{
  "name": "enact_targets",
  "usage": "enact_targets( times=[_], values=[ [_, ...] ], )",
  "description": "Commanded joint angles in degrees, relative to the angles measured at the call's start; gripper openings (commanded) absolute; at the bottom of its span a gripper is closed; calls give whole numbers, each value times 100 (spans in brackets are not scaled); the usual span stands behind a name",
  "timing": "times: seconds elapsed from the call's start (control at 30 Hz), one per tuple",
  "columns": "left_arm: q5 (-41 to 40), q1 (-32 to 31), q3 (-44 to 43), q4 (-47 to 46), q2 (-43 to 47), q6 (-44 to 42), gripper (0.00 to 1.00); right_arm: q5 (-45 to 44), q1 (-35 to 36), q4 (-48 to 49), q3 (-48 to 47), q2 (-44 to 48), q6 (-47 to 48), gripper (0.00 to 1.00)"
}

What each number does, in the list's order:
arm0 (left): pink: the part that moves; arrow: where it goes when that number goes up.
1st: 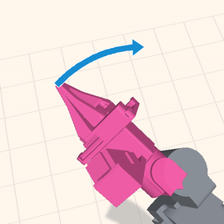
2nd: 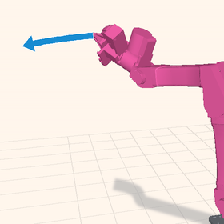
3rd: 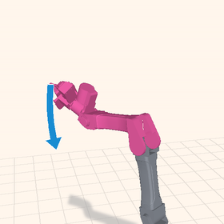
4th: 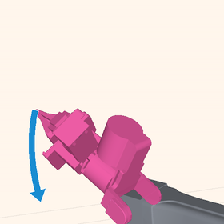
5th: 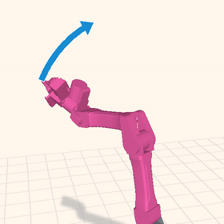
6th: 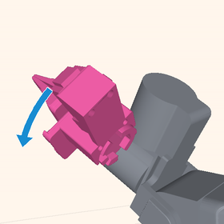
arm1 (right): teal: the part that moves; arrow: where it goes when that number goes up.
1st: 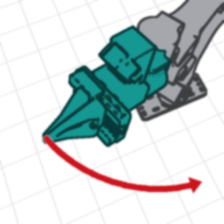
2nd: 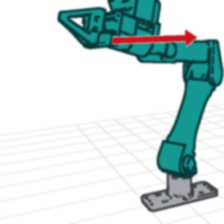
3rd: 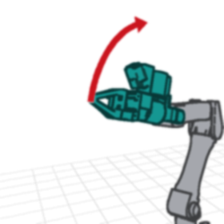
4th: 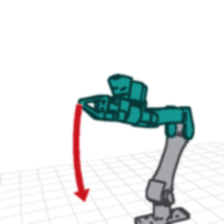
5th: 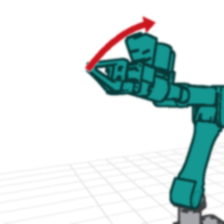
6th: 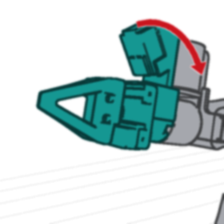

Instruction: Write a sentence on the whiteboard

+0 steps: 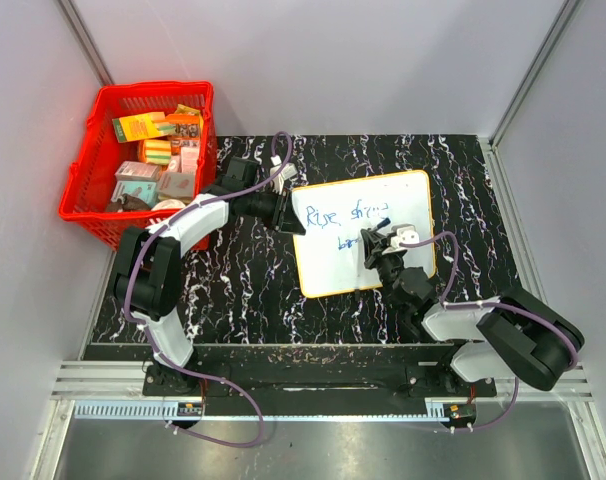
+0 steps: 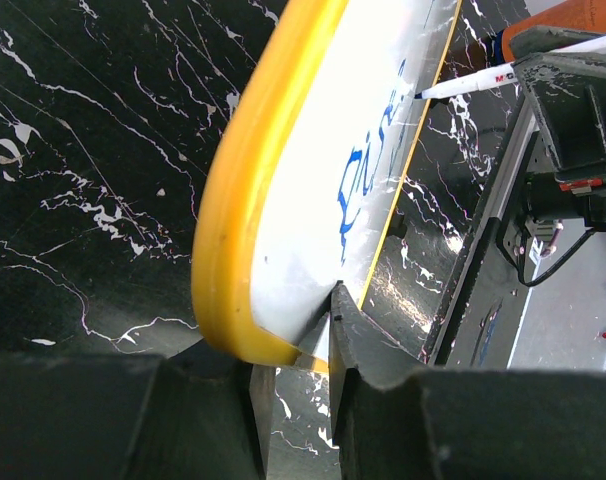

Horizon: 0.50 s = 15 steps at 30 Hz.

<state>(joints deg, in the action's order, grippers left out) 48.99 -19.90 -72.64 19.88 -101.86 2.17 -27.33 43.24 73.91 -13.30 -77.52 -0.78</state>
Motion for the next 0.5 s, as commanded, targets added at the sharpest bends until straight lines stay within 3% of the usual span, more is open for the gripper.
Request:
enact_targets(
  times=[0.0,0.47],
  values=[
    [-2016,92,83,-582,-185,-1290,0,-193,44,45,56,167,-125,0],
    [-1990,92,83,-582,-176,-1281,0,-97,44,818,56,202,279,0]
  ],
)
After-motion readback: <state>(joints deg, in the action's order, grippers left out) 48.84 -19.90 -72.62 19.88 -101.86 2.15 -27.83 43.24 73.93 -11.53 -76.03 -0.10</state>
